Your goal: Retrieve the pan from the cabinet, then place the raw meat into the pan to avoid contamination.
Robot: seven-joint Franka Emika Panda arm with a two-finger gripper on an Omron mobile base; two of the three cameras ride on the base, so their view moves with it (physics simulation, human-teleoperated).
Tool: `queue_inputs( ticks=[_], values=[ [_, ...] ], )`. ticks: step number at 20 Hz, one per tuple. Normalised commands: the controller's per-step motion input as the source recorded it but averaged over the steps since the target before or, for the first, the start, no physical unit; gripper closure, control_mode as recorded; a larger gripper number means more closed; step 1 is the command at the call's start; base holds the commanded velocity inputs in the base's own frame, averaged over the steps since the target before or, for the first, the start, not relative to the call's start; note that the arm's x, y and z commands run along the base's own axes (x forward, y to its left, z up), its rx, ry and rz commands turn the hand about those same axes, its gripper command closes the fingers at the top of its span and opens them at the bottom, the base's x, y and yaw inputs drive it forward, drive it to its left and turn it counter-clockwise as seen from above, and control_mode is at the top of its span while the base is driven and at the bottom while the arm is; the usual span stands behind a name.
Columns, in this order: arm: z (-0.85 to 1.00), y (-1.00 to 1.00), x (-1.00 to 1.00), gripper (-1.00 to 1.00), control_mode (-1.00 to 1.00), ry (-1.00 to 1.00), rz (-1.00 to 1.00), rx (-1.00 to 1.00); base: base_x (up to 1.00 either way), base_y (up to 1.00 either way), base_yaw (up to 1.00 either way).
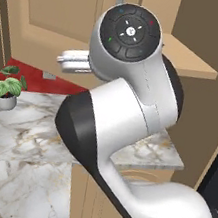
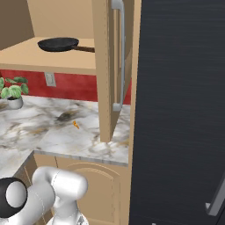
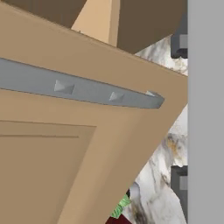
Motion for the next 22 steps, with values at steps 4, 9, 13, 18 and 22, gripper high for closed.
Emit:
queue_inputs(
  ticks=[4, 9, 13, 18, 22],
  values=[
    [-0.15, -0.03, -0.36, -1.00, -1.00, -0.06, 0.00, 0.00, 0.00, 0.00, 0.00],
    [0.04, -0.32, -0.39, -1.00, -1.00, 0.00, 0.00, 0.00, 0.00, 0.00, 0.00],
    [0.01, -0.51, -0.40, -1.00, -1.00, -0.04, 0.04, 0.00, 0.00, 0.00, 0.00],
    [0.00, -0.61, -0.38, -1.00, -1.00, -0.09, 0.10, 0.01, 0.00, 0.00, 0.00],
    [-0.02, -0.67, -0.23, -1.00, -1.00, -0.13, 0.16, 0.00, 0.00, 0.00, 0.00]
  ],
)
